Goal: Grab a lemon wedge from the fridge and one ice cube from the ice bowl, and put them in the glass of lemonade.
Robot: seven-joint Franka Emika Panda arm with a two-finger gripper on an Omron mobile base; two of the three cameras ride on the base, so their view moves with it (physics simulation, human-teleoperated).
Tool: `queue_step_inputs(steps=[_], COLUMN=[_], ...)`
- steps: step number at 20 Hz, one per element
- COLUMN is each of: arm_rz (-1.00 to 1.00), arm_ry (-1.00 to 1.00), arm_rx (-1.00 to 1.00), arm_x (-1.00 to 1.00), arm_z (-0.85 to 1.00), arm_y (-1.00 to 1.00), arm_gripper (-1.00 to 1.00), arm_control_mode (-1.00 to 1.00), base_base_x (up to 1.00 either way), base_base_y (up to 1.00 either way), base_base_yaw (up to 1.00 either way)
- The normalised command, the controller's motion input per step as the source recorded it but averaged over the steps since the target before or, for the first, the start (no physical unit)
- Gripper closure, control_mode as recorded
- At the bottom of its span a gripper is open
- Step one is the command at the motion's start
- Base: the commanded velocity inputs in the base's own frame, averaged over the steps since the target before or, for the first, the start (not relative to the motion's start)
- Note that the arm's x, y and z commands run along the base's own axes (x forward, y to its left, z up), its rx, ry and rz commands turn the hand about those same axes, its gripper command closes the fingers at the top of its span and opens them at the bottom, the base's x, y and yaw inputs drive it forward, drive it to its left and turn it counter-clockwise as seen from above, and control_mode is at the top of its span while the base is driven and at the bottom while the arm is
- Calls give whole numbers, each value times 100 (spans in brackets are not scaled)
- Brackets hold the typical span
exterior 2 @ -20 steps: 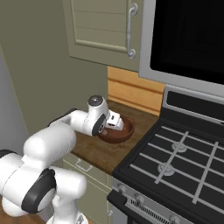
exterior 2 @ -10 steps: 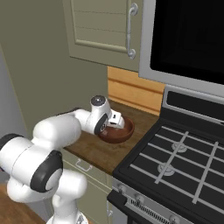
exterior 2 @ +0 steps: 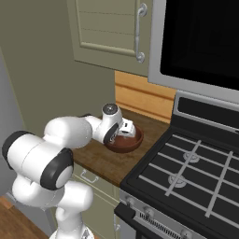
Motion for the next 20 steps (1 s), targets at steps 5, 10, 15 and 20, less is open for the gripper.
queue_step_inputs(steps=[5,10,15,20], arm_rz=[4,3,3,4], arm_ry=[0,0,0,0], arm_rx=[0,0,0,0], arm_x=[14,22,25,24], arm_z=[-16,-20,-19,-17], arm_y=[-2,0,0,0], arm_gripper=[-100,-100,-100,-100], arm_control_mode=[-100,-100,-100,-100], base_base_x=[0,0,0,0], base_base_y=[0,0,0,0], base_base_yaw=[0,0,0,0])
